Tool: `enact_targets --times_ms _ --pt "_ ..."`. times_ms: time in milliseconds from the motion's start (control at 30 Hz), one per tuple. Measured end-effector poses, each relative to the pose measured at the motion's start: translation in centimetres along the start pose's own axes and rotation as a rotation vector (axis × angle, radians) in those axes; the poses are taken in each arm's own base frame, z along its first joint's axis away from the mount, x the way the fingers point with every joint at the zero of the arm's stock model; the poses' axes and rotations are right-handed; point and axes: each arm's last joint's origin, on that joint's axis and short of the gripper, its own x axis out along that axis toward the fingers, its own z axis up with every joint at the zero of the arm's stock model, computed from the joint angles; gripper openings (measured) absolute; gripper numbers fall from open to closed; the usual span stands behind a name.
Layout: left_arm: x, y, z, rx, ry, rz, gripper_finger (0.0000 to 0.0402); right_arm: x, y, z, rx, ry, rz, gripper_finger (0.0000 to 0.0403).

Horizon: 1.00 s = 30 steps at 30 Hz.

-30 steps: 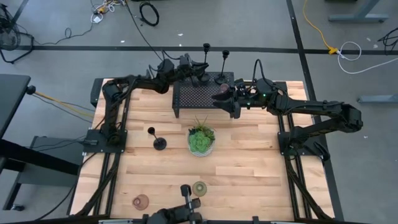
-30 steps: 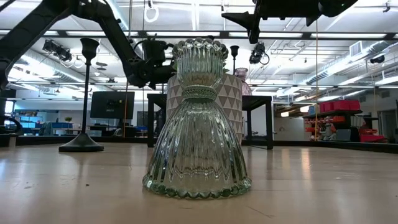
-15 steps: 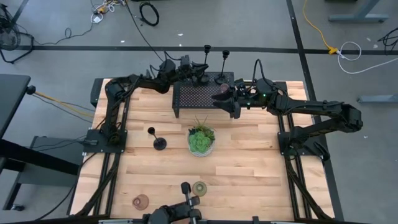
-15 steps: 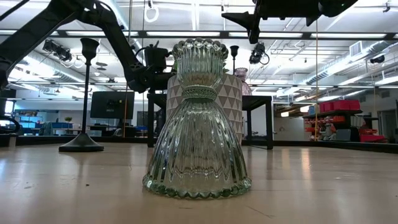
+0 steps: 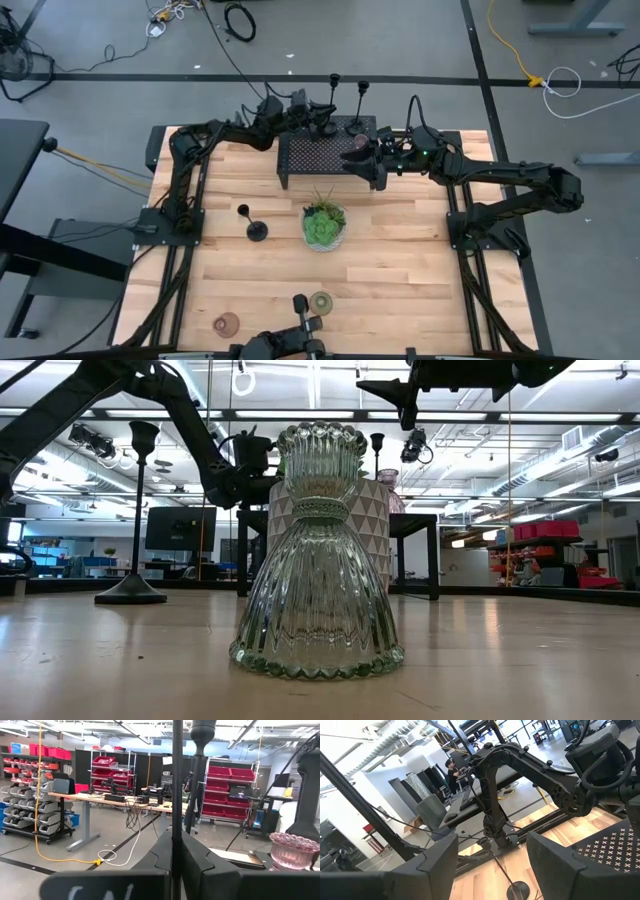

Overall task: Pick & Place candle stick holders
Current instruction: Put the bottom black candle holder on the shelf

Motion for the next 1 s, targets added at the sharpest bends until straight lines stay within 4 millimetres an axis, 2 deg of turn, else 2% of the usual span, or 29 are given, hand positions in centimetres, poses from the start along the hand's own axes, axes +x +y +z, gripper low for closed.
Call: enact_targets --times_ms 133,533,733,1000 --pt "0.0 0.02 -0.02 -0.013 0.002 0.005 0.0031 0.0 -0.01 0.0 0.0 0.0 0.0 0.0236" --pt "0.09 -0.17 -0.16 -0.072 0.016 0.005 0.0037 0.0 0.0 0.0 0.0 0.0 0.0 0.0236" --pt "0.06 0.07 -0.61 -0.086 0.052 0.071 0.0066 0.0 -0.01 0.0 0.0 0.0 0.0 0.0236" --pt "0.1 -0.08 -0.63 -0.087 0.056 0.045 0.012 0.0 0.0 0.0 0.0 0.0 0.0 0.0236"
